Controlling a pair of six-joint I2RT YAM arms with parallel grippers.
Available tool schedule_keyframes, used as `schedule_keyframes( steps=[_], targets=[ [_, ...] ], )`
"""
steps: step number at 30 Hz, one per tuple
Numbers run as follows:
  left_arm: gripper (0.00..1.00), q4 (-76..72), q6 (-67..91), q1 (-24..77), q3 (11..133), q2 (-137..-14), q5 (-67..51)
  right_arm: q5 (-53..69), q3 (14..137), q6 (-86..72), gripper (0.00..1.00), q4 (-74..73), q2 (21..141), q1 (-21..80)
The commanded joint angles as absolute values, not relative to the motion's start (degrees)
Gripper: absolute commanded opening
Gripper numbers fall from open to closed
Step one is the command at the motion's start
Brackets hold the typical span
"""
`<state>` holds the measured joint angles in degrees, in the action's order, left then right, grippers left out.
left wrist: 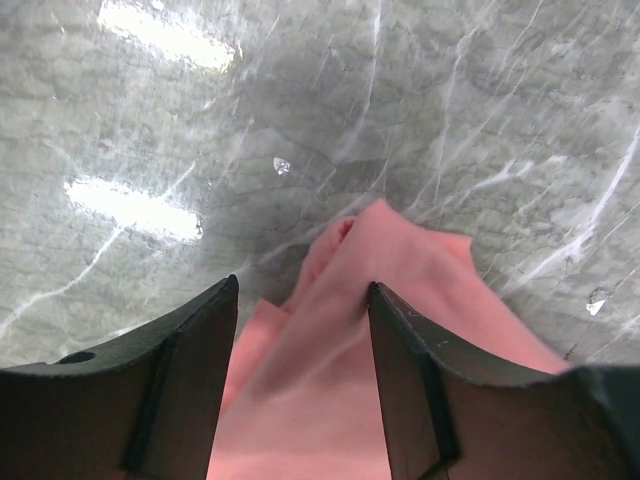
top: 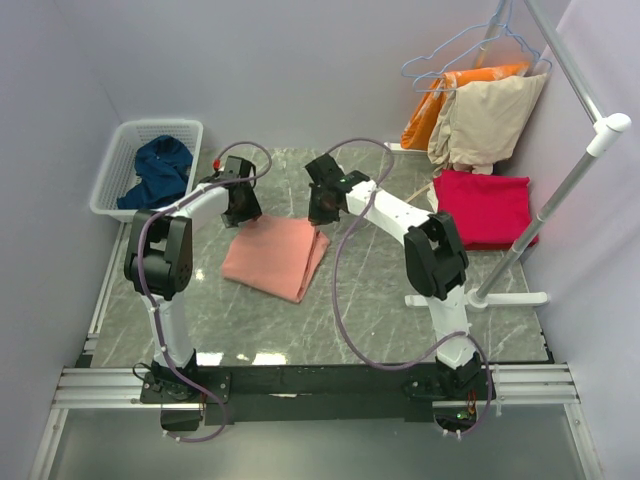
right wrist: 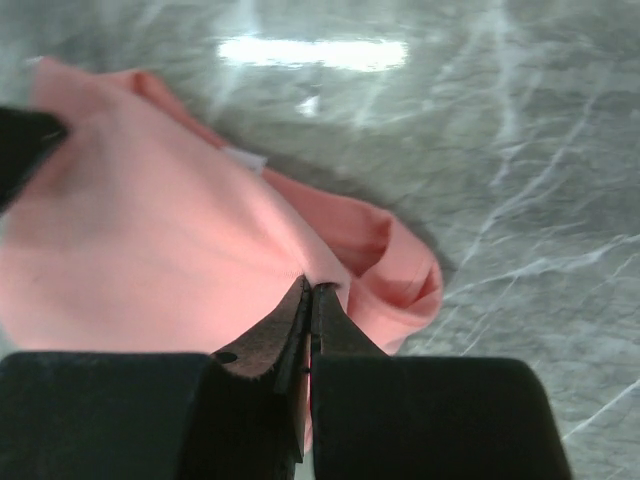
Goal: Fold and stack the t-shirts
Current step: Fold the tshirt
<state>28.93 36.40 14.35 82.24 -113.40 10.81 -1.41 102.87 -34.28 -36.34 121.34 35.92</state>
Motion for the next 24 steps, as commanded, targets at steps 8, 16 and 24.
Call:
schedule_keyframes(
  steps=[8, 16, 24],
  targets=[
    [0.64, 26.7, 33.0, 14.4, 84.4, -105.8, 13.3, -4.2, 110.5, -39.6, 0.0, -46.0, 130.5, 34.5],
    [0.63, 29.0, 34.5, 14.4, 81.9, -101.8, 15.1, -5.1, 109.6, -41.9, 0.04, -48.3, 130.0, 33.1],
    [0.65, 28.2, 35.2, 14.4, 77.0, -96.2, 13.2, -5.6, 98.5, -41.4, 0.48, -39.6, 118.3, 33.1]
  ],
)
